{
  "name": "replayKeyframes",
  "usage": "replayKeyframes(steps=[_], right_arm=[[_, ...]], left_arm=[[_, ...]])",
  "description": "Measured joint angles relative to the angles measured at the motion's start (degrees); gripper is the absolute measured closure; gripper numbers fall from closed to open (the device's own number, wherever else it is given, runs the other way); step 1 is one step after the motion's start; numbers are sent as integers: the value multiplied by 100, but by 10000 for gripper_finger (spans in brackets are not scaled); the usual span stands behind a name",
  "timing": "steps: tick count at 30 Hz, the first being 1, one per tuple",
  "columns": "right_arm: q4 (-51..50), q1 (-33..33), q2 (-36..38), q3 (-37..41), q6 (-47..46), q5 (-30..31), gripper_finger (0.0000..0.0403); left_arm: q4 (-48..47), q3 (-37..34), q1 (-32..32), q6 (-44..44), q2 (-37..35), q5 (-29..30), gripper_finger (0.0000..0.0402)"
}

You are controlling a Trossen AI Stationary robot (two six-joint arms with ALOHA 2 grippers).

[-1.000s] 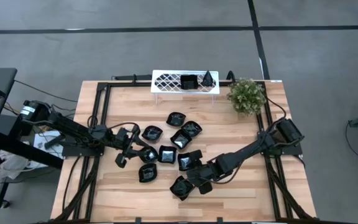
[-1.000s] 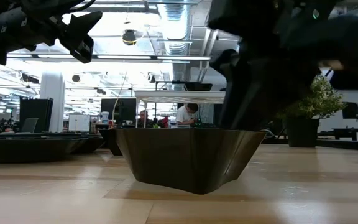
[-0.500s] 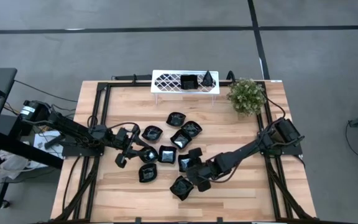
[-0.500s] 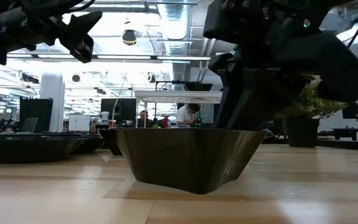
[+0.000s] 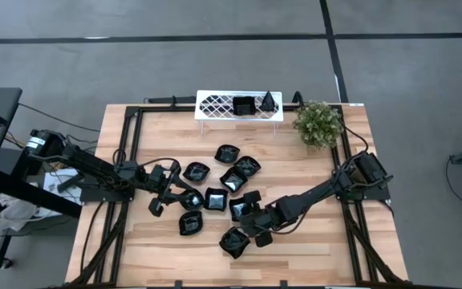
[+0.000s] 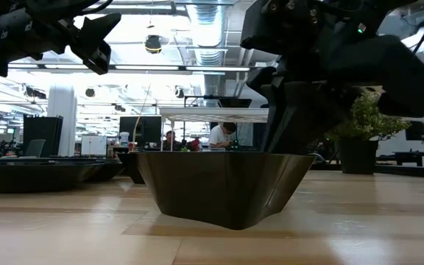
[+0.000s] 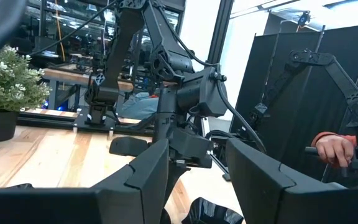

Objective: Pick & Place Mini shaped plates
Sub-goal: Stack the distorted square plate on top of the distorted square plate on the shelf

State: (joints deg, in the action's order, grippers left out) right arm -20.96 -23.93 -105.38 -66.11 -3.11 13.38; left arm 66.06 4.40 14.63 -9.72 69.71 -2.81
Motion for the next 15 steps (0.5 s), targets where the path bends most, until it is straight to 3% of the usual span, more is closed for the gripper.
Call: replayKeyframes(steps=[4, 15], right_arm=[[3, -5, 2, -2, 0, -14, 397], [-234, -110, 351, -2, -213, 18, 401]], left_arm=[[0, 0, 0, 0, 0, 0, 238], [0, 0, 0, 0, -1, -1, 238]])
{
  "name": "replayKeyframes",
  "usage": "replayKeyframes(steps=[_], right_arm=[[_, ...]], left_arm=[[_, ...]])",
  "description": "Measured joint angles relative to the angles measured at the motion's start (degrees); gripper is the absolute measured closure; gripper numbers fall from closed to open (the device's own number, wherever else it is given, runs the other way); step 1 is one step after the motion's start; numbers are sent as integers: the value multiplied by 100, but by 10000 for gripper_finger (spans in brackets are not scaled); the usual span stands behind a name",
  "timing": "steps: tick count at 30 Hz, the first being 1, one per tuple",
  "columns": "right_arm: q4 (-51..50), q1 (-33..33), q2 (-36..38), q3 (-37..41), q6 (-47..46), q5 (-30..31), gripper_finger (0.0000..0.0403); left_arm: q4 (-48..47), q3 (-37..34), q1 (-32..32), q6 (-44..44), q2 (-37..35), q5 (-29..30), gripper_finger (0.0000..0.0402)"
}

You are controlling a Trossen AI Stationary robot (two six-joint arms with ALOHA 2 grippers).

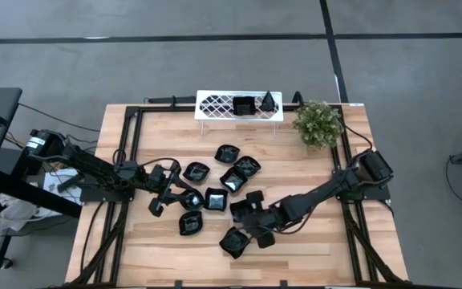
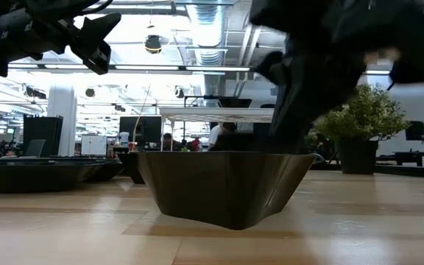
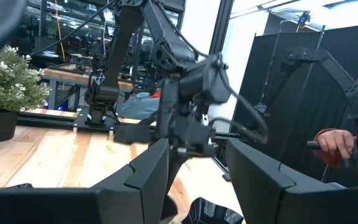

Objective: Pick & Place Mini shaped plates
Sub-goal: Stack the distorted square plate on top of the distorted square plate on the shelf

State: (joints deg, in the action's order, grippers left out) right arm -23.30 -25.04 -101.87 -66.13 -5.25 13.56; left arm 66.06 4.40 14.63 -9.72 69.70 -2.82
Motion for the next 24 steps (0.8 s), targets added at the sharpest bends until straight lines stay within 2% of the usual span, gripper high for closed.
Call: replayKeyframes(steps=[12, 18, 24], right_arm=[[-222, -275, 1153, 0, 107, 692, 402], [-220, -356, 1279, 0, 284, 1203, 403], [-196, -315, 1261, 0, 414, 1280, 403]], left_arm=[[2, 0, 0, 0, 1, 1, 238], [2, 0, -2, 0, 1, 1, 238], [2, 0, 0, 0, 1, 1, 238]])
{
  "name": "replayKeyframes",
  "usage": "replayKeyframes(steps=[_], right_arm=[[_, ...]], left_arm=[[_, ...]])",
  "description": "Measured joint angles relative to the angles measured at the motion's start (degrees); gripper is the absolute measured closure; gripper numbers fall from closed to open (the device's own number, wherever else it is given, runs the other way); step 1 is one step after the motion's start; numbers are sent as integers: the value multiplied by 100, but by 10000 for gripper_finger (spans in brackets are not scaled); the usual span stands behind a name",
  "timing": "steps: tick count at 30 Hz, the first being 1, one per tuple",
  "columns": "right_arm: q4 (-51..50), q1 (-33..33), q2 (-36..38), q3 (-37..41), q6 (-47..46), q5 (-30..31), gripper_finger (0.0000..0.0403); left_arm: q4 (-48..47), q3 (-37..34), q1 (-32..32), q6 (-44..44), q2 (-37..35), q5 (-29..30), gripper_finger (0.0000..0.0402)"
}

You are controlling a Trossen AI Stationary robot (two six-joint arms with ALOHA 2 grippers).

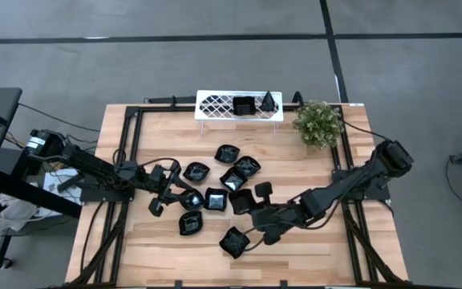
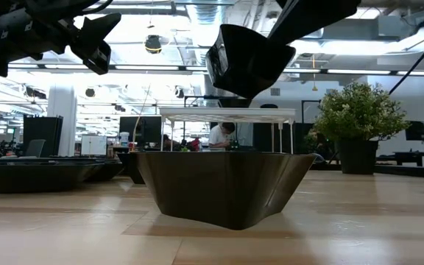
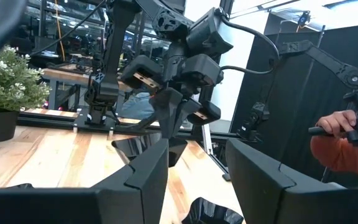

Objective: Pick & Place Mini shaped plates
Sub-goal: Stack the distorted square plate on top of the distorted square plate on the shelf

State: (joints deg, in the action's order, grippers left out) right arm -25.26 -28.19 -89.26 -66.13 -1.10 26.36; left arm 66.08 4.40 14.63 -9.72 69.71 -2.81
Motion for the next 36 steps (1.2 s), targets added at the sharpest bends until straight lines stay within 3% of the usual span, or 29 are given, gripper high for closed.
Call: replayKeyframes(steps=[14, 19, 28, 36], right_arm=[[-15, 32, 1, 0, 31, 115, 403], [-120, 236, 1, -184, 540, 208, 403], [-573, 1107, 5, -1418, 2098, 211, 403], [-953, 2395, 12, -2006, 2843, 152, 403]], left_arm=[[0, 0, -2, 0, -2, 0, 238], [0, -2, 0, 0, 0, 0, 238], [4, 0, 0, 0, -2, 0, 238], [2, 0, 0, 0, 0, 0, 238]])
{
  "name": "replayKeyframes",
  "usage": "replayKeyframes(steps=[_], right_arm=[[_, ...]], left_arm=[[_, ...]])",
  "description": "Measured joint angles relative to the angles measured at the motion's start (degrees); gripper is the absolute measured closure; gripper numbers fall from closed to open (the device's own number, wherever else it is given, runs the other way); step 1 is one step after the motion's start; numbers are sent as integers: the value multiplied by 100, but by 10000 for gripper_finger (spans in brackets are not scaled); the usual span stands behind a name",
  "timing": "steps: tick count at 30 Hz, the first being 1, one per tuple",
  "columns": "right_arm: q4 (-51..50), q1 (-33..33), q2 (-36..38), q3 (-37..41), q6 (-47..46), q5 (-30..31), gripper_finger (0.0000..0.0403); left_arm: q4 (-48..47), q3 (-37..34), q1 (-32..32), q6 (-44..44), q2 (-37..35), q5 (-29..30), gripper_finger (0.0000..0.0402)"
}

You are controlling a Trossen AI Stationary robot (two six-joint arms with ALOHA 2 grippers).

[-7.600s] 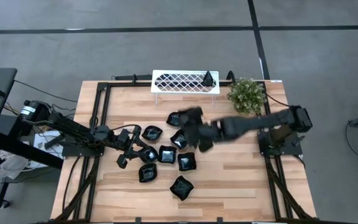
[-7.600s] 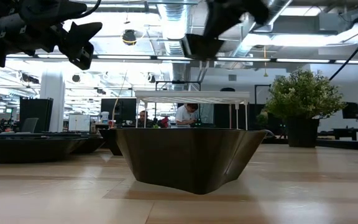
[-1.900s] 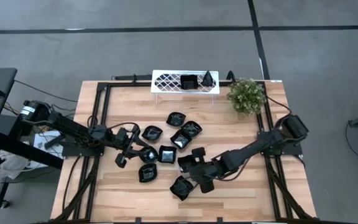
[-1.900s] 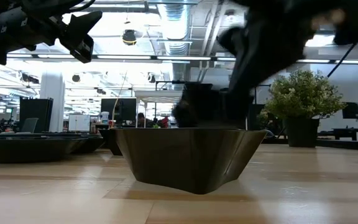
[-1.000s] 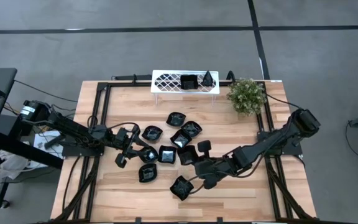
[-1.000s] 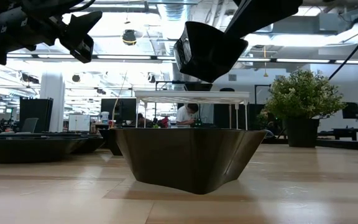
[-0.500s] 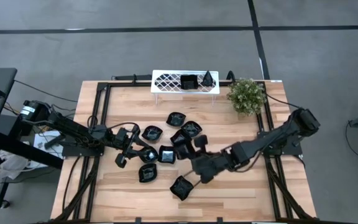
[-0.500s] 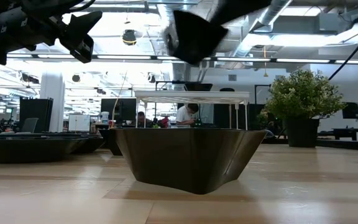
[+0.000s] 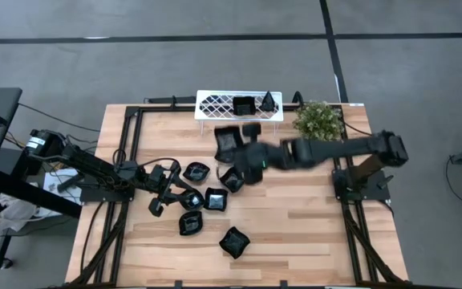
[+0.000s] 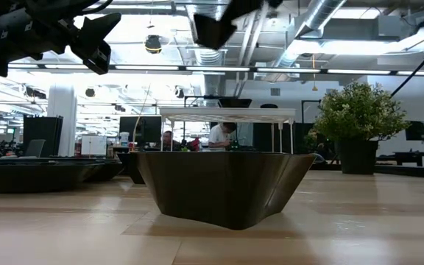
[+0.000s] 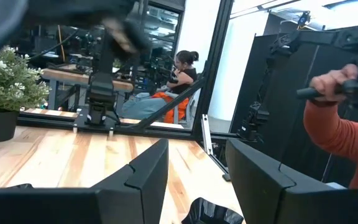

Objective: Pick & Place Mini shaped plates
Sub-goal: Stack the distorted square plate on top of the distorted square plate on the shelf

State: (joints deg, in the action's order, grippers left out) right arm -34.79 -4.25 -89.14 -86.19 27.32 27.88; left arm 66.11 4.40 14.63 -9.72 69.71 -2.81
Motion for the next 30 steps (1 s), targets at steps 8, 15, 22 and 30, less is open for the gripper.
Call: replayKeyframes(steps=[8, 15, 22, 30], right_arm=[[-104, 1790, -20, -9, 137, -931, 403], [124, 2671, -20, -9, 487, -1581, 403], [150, 2917, -460, -9, 614, -1619, 403], [113, 2740, -671, -9, 1061, -1296, 403]], left_arm=[[0, -2, -2, 0, -1, 0, 238], [0, -2, -2, 0, -2, 0, 238], [0, -2, -2, 0, -2, 0, 238], [7, -2, 0, 0, 0, 0, 238]])
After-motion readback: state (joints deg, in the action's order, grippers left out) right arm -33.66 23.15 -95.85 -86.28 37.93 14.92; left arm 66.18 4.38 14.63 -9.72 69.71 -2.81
